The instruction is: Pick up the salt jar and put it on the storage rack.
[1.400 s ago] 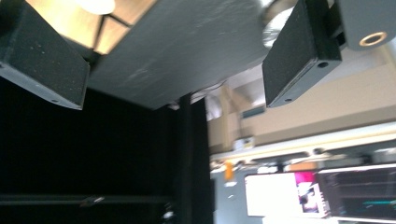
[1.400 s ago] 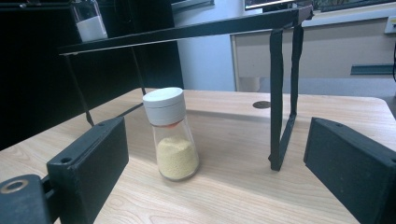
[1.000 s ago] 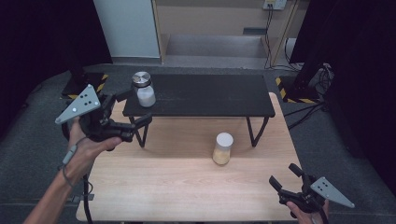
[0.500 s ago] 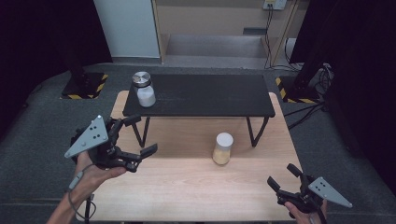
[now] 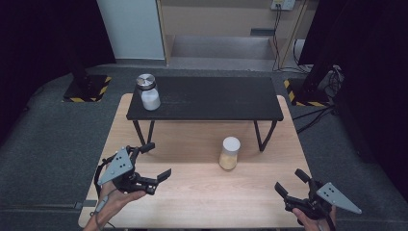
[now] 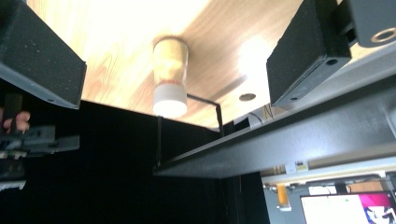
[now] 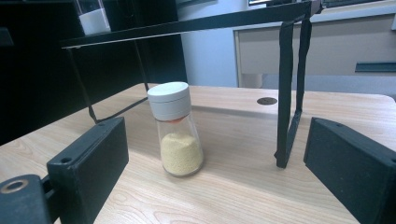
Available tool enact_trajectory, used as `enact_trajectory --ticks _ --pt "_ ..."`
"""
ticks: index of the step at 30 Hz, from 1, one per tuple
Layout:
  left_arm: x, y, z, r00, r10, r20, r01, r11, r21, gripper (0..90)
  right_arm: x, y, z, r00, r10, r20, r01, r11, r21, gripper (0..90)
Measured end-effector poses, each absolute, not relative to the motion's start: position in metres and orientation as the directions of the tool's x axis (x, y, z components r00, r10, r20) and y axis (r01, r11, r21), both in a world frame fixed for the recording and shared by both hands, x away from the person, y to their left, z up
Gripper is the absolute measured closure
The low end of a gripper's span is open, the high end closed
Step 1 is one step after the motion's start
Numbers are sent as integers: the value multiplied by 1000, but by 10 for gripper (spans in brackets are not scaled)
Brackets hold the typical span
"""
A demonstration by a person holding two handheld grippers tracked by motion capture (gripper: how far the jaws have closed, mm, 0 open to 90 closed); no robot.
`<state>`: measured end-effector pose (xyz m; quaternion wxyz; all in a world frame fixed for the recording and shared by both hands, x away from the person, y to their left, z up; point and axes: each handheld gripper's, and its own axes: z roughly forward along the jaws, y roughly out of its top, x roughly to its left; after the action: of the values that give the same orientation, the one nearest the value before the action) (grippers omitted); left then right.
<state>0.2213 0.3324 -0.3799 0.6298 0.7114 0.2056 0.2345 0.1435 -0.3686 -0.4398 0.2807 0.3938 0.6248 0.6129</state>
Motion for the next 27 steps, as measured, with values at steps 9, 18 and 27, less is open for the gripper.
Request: enact_trajectory --ticks 9,18,27 --pt "214 330 -411 777 629 35 22 -83 996 37 144 -368 -440 -532 836 132 150 -60 987 65" --pt "207 335 -429 728 685 1 47 -51 998 26 144 -368 -440 -532 836 133 152 -60 987 65" --pt "198 347 -438 652 759 -4 28 -19 999 14 144 -367 -440 -529 838 131 150 -60 987 62"
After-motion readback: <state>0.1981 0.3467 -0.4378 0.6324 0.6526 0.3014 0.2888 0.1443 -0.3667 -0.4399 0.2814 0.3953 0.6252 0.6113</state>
